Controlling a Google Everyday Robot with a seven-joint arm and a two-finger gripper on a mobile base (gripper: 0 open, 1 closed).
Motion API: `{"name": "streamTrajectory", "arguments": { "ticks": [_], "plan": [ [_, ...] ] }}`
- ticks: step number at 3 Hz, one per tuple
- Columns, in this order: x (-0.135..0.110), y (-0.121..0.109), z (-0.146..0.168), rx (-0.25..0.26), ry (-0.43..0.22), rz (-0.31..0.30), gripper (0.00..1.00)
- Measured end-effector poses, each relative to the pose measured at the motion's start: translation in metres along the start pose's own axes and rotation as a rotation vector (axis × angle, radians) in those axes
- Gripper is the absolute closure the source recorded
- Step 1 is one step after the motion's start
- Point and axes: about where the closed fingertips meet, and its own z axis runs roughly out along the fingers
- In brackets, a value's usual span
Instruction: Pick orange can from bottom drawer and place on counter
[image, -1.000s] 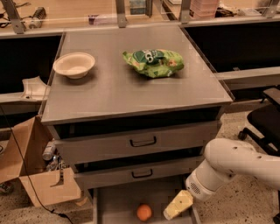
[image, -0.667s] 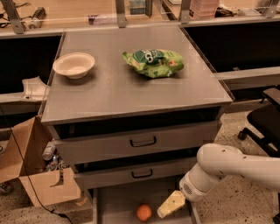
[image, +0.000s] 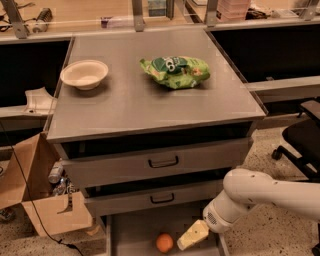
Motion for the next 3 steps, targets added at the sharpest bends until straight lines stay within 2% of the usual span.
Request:
{"name": "streamTrajectory", "arguments": {
  "ticks": [2, 3],
  "plan": [
    [-0.024, -0.016, 0.034, -0.015, -0.076, 0.096, 0.0],
    [-0.025, -0.017, 0.036, -0.016, -0.08, 0.099, 0.0]
  ]
}}
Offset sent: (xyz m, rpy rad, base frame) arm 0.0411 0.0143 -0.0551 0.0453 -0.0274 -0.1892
